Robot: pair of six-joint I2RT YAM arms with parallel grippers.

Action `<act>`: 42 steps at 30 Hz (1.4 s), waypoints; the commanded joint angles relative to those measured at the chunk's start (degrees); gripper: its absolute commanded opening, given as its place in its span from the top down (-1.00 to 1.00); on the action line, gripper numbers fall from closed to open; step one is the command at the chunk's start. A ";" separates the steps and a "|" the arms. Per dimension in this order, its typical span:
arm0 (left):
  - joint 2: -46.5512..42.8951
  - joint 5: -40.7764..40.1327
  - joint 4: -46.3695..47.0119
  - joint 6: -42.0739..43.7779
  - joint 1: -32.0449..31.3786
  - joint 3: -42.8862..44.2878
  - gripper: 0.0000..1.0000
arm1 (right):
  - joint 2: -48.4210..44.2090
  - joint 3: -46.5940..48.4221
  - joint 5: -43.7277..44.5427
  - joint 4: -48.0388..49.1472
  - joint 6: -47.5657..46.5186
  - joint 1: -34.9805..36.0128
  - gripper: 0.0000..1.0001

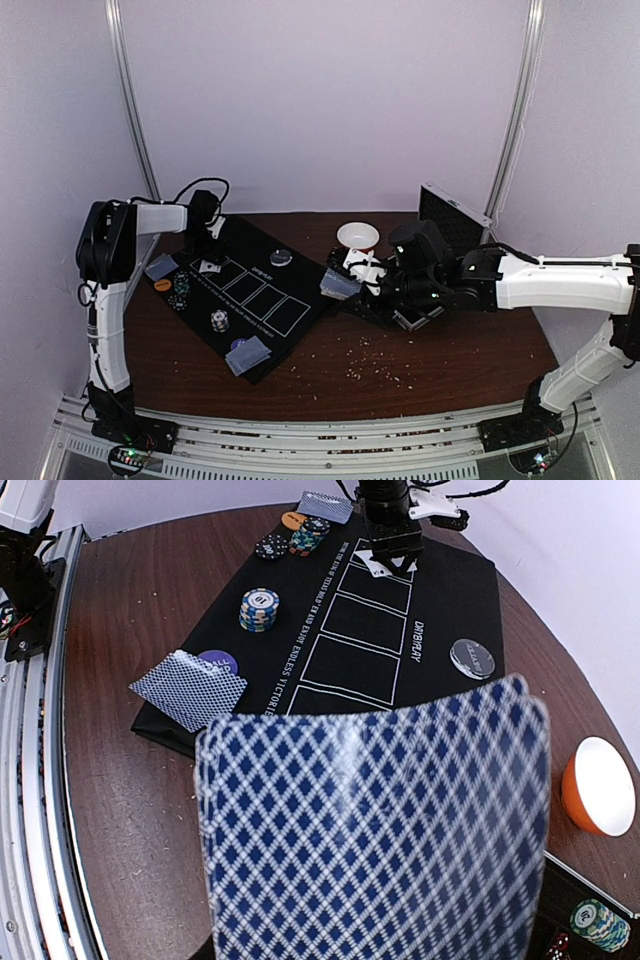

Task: Distribute texas hold em gaming equipment
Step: Adjust the poker card in the community card area.

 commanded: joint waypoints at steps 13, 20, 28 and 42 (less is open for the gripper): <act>-0.48 5.40 -6.48 9.76 4.24 -0.91 -0.56 | -1.13 0.70 1.18 -0.24 -0.51 -0.24 0.22; 1.64 13.36 -9.00 12.69 7.09 1.83 -0.46 | -1.62 0.39 1.34 -0.31 -0.43 -0.29 0.22; 2.53 19.82 -10.80 18.72 7.08 2.48 -0.30 | -1.45 0.64 1.14 -0.34 -0.43 -0.30 0.22; 0.85 20.80 -8.44 26.98 6.59 2.06 -0.27 | -0.09 1.69 0.63 -0.64 -0.51 -0.30 0.22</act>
